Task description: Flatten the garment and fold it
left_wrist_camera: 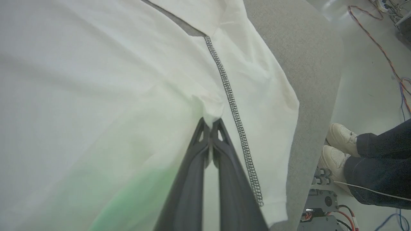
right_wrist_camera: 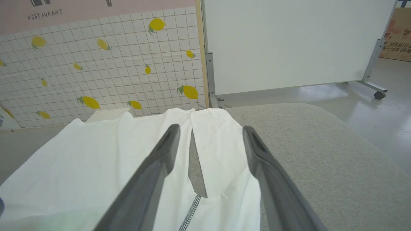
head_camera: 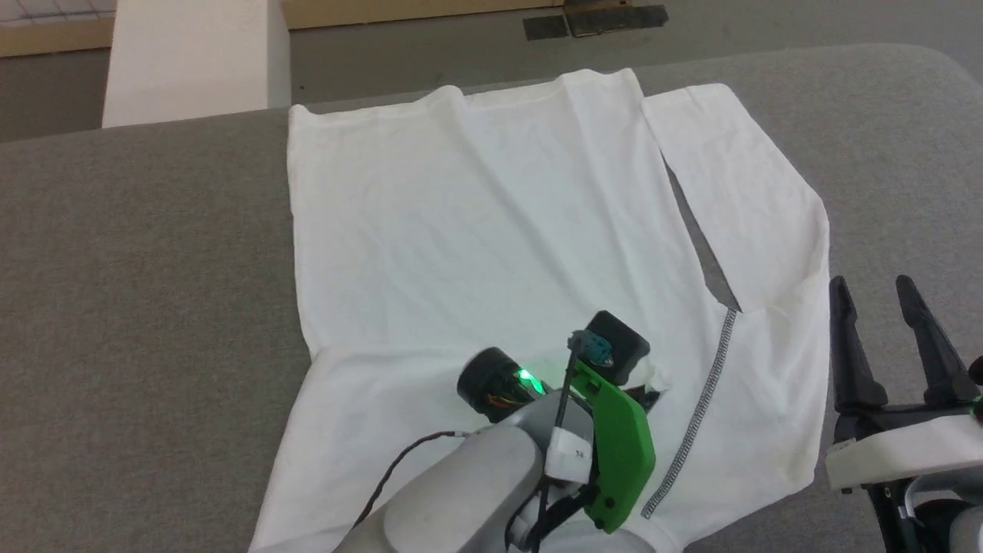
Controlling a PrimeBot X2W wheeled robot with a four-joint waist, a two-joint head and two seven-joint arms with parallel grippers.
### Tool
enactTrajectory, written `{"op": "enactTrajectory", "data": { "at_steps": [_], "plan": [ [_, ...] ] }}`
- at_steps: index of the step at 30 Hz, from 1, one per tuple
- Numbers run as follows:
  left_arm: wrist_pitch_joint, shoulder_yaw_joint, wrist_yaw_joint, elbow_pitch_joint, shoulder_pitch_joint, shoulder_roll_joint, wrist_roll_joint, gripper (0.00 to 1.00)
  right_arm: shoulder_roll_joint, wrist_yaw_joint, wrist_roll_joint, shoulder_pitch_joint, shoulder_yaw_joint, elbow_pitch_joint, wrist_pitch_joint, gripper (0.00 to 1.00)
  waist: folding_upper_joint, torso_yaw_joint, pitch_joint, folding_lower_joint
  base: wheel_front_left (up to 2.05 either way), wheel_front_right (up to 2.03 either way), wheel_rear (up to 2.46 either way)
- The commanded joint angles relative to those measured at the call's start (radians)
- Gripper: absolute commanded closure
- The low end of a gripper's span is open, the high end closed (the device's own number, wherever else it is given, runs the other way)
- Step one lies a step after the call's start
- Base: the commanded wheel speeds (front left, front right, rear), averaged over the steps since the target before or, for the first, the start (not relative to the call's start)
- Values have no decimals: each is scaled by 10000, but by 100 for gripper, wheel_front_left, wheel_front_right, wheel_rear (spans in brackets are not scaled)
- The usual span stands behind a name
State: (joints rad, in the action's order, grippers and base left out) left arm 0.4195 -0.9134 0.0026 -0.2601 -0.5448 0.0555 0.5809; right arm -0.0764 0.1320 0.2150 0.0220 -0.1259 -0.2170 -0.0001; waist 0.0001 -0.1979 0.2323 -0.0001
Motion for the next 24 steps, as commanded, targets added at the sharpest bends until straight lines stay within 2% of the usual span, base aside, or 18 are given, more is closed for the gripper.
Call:
{"op": "enactTrajectory", "data": {
  "at_steps": [1, 8, 9, 10, 11, 14, 19, 21, 24],
  "plan": [
    [-88, -240, 87, -234, -260, -48, 171, 100, 73, -13, 76, 42, 88, 59, -49, 0, -1, -467, 251, 1, 0, 0, 0],
    [97, -1576, -91, -1645, -471, -51, 891, 100, -29, -13, 283, -77, 134, 384, -144, 0, -1, -716, 422, 1, 0, 0, 0],
    [218, -1723, -140, -1777, -467, -51, 1069, 79, -37, -13, 274, -71, 123, 408, -158, 0, -1, -698, 439, 1, 0, 0, 0],
    [263, -1798, -174, -1824, -477, -51, 1222, 11, -34, -13, 250, -56, 108, 418, -164, 0, -1, -666, 451, 1, 0, 0, 0],
    [212, -1806, -162, -1819, -504, -51, 1417, 0, -49, -13, 229, -52, 88, 440, -151, 0, -1, -618, 456, 1, 0, 0, 0],
    [-324, -1532, -50, -1574, -651, -51, 1929, 0, -147, -13, 215, -70, 25, 507, -86, 0, -1, -413, 431, 1, 0, 0, 0],
    [-1878, -446, 185, -957, -937, 29, 2350, 0, -421, -13, 149, -189, -151, 575, 119, 0, -1, 51, 359, 1, 0, 0, 0],
    [-2737, 146, 356, -712, -985, 384, 2254, 0, -558, -13, 138, -333, -241, 610, 215, 0, -1, 212, 351, 1, 0, 0, 0],
    [-4223, 1131, 848, -392, -925, 1131, 1941, 0, -753, -13, 193, -721, -411, 745, 399, 0, -1, 450, 423, 1, 0, 0, 0]
  ]
}}
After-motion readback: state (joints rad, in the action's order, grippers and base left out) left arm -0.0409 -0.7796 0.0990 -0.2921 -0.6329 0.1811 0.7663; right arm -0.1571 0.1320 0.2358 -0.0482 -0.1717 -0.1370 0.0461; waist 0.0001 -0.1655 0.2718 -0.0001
